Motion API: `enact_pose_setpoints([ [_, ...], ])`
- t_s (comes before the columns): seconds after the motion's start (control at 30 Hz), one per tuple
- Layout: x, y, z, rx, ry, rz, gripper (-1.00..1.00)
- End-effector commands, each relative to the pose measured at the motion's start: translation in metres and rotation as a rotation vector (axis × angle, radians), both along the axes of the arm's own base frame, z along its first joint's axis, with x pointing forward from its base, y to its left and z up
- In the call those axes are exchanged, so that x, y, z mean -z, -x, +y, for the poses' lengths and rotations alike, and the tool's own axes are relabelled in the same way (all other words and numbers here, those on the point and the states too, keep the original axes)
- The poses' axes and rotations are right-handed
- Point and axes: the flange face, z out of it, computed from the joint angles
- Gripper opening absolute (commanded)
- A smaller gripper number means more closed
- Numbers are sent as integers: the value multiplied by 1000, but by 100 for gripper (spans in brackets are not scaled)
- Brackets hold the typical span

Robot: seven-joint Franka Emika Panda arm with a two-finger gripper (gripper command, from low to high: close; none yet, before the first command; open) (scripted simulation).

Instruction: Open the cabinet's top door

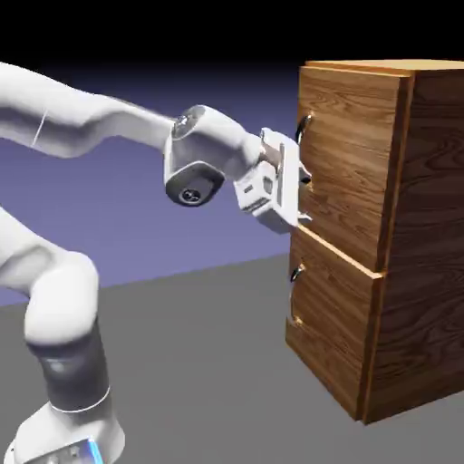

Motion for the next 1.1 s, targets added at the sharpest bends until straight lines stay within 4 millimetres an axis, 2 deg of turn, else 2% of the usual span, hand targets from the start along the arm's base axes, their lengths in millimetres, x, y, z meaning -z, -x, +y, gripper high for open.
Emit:
enact_pose_setpoints([
  [0.0,-3,2,0,29,-46,-13,0],
  [0.27,-22,16,5,234,-423,-121,0],
  [0.53,-32,28,20,393,-809,-221,0],
  [0.8,-31,35,41,508,-1201,-304,0],
  [1.07,-20,35,69,585,-1597,-360,0],
])
